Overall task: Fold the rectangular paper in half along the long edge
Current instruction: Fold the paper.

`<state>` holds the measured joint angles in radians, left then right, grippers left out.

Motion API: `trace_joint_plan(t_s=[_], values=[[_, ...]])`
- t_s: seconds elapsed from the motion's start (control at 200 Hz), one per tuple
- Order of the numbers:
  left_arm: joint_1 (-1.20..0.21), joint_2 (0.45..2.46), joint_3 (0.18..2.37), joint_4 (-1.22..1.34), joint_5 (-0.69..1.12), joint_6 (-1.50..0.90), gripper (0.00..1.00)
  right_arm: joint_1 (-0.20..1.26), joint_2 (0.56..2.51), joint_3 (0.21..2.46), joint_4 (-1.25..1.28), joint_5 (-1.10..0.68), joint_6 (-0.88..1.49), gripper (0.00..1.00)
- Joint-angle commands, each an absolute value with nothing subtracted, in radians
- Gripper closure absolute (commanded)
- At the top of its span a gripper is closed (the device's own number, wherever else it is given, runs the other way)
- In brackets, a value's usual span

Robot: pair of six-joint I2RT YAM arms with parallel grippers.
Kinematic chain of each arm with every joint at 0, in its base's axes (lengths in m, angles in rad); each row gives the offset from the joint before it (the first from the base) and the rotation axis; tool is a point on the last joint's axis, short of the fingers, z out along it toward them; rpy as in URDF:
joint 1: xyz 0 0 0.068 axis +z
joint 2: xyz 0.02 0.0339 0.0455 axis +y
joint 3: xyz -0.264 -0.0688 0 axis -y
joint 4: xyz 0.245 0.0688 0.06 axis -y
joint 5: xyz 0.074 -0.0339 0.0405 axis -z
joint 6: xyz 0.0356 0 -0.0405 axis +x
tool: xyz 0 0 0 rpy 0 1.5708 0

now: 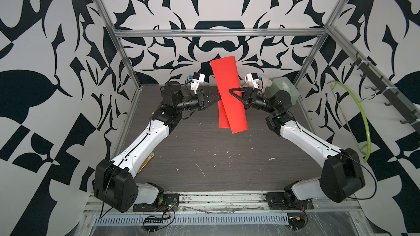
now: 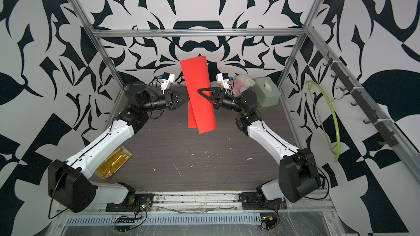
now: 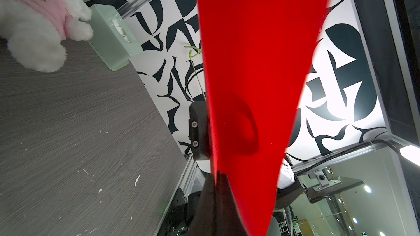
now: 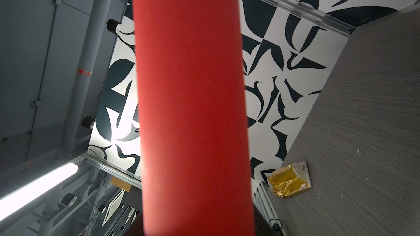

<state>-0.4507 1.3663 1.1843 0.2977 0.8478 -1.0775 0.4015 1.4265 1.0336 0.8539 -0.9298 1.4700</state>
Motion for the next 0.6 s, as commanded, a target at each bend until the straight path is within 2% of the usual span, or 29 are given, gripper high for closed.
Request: trace_joint_plan(t_s=[0.0,0.385,0.595], values=[[-0.448,1.372,1.175,0.336,0.840,-1.079,1.00,0.416,1.423,1.058,0.847,-0.937,1.422,0.49],[-0.448,1.387,1.177,0.344,0.845,-1.084,1.00,0.435,1.421,1.093,0.784,-0.967,1.378,0.38],[-0.448,1.396,1.176,0.353,0.848,-1.091,1.00,0.442,1.425,1.106,0.803,-0.974,1.386,0.37]])
